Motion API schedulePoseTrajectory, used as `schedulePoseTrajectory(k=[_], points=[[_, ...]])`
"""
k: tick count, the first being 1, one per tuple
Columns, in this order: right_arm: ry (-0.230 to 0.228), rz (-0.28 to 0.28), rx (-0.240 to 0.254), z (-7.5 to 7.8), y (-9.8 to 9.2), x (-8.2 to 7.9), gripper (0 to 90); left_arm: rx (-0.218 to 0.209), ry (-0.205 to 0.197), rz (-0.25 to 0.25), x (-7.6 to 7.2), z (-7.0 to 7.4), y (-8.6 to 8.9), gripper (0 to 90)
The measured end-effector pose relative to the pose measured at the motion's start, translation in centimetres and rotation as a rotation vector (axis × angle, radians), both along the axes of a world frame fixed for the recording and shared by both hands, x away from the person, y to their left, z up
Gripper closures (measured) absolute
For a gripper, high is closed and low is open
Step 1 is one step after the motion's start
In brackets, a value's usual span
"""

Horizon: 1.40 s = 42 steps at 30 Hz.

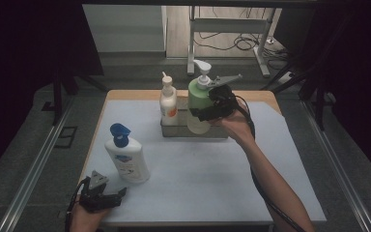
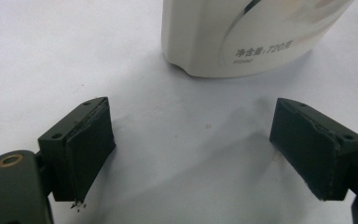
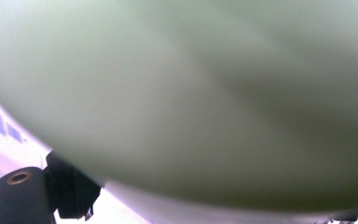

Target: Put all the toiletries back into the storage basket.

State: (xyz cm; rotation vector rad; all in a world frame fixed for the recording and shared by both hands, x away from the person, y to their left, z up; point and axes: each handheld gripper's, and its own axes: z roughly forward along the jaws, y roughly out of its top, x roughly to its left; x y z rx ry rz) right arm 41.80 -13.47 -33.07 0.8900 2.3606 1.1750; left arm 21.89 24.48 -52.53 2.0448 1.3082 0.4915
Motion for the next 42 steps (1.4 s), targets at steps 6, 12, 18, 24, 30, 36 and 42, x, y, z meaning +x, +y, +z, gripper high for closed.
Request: schedulePoseTrajectory(k=[6,12,18,24,30,36,42], points=[[-0.01,-0.015,-0.006,-0.2,0.4,1.0,12.3,-0.001,0.0,0.0,0.0,0.0,0.0,13.1],[-0.019,-0.038,-0.009,-0.3,0.6,2.0,12.3,-0.002,0.001,0.0,0.0,0.0,0.0,13.1],[-0.019,-0.059,-0.016,-0.6,0.8,3.0,12.3,-0.003,0.002,0.0,0.0,0.0,0.0,13.1],[-0.018,-0.075,-0.015,-1.2,0.9,4.0,12.3,-0.003,0.002,-0.001,0.0,0.0,0.0,13.1],[-0.013,-0.083,-0.027,-2.3,1.3,4.8,12.3,-0.003,0.002,-0.001,0.0,0.0,0.0,13.1],[-0.001,-0.076,-0.029,-3.4,1.6,5.4,12.3,-0.003,0.002,-0.001,0.0,0.0,0.0,13.1],[0.01,-0.061,-0.042,-4.6,1.8,5.7,12.3,-0.003,0.001,-0.001,0.0,0.0,0.0,13.1]])
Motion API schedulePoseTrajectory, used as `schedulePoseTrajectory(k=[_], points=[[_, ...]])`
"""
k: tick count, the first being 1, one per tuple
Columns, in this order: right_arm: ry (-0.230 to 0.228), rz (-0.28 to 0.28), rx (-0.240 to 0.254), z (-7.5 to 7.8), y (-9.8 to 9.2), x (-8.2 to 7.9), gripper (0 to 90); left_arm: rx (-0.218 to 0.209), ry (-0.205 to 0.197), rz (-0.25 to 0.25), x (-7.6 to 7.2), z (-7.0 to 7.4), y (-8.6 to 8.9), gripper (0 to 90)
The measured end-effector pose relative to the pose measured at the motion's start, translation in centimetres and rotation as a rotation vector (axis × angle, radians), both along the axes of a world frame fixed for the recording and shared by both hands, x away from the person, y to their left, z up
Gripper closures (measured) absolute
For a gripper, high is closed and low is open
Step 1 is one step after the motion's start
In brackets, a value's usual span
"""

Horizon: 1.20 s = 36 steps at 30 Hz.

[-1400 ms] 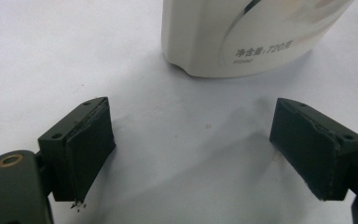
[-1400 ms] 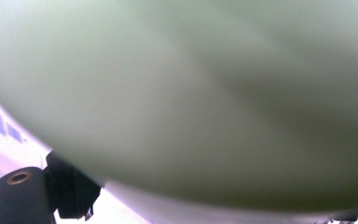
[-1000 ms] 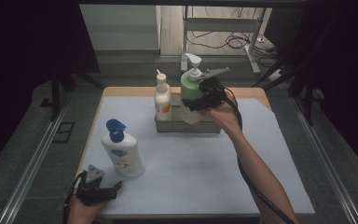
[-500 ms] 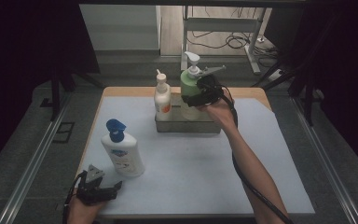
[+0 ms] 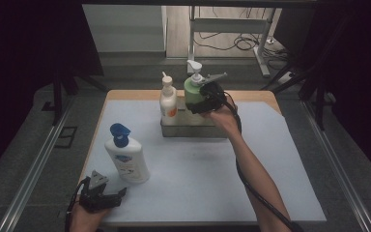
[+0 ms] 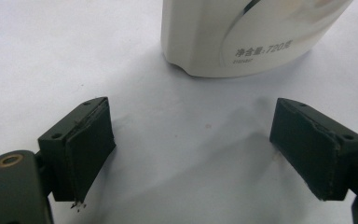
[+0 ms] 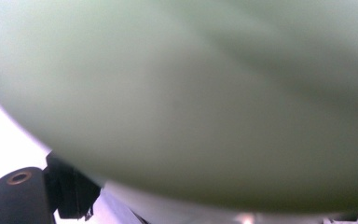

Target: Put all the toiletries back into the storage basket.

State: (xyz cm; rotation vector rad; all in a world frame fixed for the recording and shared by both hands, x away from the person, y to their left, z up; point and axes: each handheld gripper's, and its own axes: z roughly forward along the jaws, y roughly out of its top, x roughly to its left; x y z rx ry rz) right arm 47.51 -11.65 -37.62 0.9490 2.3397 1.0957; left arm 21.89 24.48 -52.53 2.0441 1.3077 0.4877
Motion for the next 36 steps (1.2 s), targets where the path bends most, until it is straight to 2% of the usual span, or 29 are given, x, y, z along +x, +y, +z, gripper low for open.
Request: schedulePoseTrajectory(k=[18,36], points=[[0.049,0.016,-0.014,-1.9,-0.2,0.2,12.4,0.001,0.0,0.0,0.0,0.0,0.0,13.0],[0.098,0.006,-0.037,-4.4,-0.3,0.6,12.3,0.0,0.0,0.0,0.0,0.0,0.0,13.1]])
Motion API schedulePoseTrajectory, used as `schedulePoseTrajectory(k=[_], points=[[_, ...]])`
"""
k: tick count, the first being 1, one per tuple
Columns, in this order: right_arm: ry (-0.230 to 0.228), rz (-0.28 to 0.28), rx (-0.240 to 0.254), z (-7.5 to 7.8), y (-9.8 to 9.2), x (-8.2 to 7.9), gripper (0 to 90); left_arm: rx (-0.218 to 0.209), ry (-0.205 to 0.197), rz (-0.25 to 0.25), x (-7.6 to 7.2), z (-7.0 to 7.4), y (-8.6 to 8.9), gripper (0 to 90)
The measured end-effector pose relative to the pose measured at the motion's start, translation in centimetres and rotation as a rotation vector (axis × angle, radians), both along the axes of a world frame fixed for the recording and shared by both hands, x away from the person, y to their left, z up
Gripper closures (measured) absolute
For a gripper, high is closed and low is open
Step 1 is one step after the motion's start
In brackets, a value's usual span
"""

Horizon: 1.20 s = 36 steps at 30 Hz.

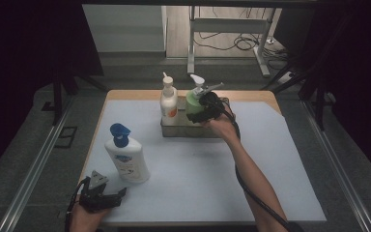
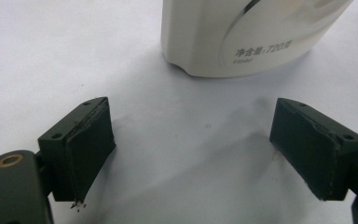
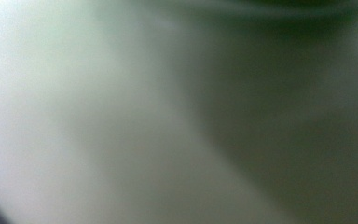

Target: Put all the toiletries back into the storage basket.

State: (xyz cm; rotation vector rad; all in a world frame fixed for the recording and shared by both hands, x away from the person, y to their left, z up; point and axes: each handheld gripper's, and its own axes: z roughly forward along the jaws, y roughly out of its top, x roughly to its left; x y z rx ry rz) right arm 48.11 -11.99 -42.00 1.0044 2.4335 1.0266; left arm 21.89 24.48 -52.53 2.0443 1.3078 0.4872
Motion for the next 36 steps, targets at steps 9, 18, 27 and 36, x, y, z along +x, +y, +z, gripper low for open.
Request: schedulePoseTrajectory(k=[9,18,27,36], points=[[0.028,-0.004,0.029,-0.2,-0.2,0.5,11.3,0.0,0.0,0.0,0.0,0.0,0.0,13.0],[0.015,0.0,0.047,-0.4,-0.4,0.4,10.9,0.001,0.0,0.0,0.0,0.0,0.0,13.0],[-0.017,0.003,0.057,0.2,-1.0,-0.4,11.4,0.001,-0.001,0.001,0.0,0.0,0.0,13.1],[-0.004,0.038,0.078,0.3,-2.6,-1.7,12.9,0.002,-0.001,0.001,0.0,0.0,0.0,13.0]])
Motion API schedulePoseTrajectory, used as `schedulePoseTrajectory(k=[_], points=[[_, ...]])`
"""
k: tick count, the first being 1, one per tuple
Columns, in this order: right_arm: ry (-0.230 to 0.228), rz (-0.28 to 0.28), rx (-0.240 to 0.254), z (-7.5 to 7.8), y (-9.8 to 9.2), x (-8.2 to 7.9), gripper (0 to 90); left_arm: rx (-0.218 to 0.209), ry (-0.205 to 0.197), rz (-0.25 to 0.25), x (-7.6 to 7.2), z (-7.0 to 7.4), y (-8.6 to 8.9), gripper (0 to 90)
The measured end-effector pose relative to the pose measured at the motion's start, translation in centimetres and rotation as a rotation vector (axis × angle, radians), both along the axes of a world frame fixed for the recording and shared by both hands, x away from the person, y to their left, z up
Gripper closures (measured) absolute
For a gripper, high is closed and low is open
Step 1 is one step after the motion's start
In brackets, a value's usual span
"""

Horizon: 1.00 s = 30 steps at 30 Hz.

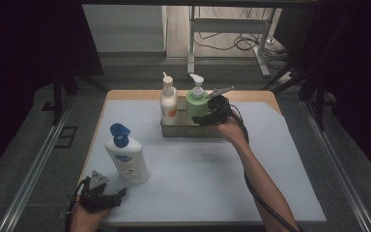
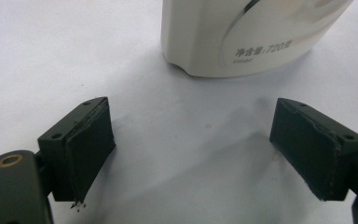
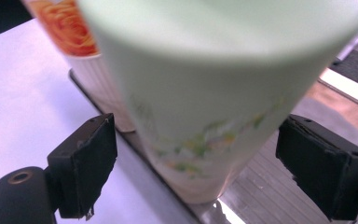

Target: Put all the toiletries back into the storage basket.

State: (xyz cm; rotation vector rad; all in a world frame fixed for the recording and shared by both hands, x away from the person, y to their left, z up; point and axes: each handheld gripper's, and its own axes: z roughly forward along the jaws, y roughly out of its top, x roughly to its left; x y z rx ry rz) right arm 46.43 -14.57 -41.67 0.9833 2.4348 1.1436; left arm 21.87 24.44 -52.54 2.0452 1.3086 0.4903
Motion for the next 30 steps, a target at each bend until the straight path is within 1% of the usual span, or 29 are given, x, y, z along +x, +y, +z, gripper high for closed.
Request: schedulePoseTrajectory(k=[2,5,9,12,13,14,16,20,22,23,24,26,27,29,30], points=[[0.0,0.005,0.002,0.1,-0.3,-0.3,13.7,0.001,0.0,0.001,0.0,0.0,0.0,13.0],[-0.003,0.008,0.006,0.3,-0.7,-0.8,20.4,0.001,0.0,0.001,0.0,0.0,0.0,13.0],[-0.007,0.003,0.013,0.4,-1.3,-1.2,34.2,0.002,0.0,0.001,0.0,0.0,0.0,12.9],[0.001,0.007,0.019,0.4,-1.9,-1.4,45.1,0.002,0.0,0.002,0.0,0.0,0.0,12.9],[0.006,0.008,0.018,0.4,-2.1,-1.5,50.1,0.002,0.0,0.002,0.0,0.0,0.0,12.9],[0.004,0.008,0.02,0.4,-2.3,-1.5,52.2,0.002,0.0,0.002,0.0,0.0,0.0,12.9],[0.006,-0.002,0.021,0.4,-2.7,-1.6,59.2,0.002,0.0,0.002,0.0,0.0,0.0,12.9],[0.014,-0.037,0.01,0.2,-3.3,-1.4,68.5,0.002,0.0,0.002,0.0,0.0,0.0,12.9],[0.017,-0.043,0.014,0.1,-3.5,-1.3,74.5,0.002,-0.001,0.002,0.0,0.0,0.0,12.9],[0.022,-0.057,0.005,0.1,-3.5,-1.2,76.9,0.002,0.0,0.002,0.0,0.0,0.0,12.9],[0.026,-0.076,-0.006,0.0,-3.5,-1.1,78.6,0.002,0.0,0.002,0.0,0.0,0.0,12.9],[0.018,-0.081,-0.002,-0.2,-3.4,-1.1,82.4,0.002,-0.001,0.002,0.0,0.0,0.0,12.9],[0.022,-0.085,-0.004,-0.3,-3.4,-1.0,83.7,0.002,-0.001,0.002,0.0,0.0,0.0,12.9],[0.016,-0.106,-0.023,-0.5,-3.3,-0.8,87.3,0.002,-0.001,0.002,0.0,0.0,0.0,12.9],[0.018,-0.115,-0.02,-0.7,-3.3,-0.6,88.5,0.002,-0.001,0.002,0.0,0.0,0.0,12.9]])
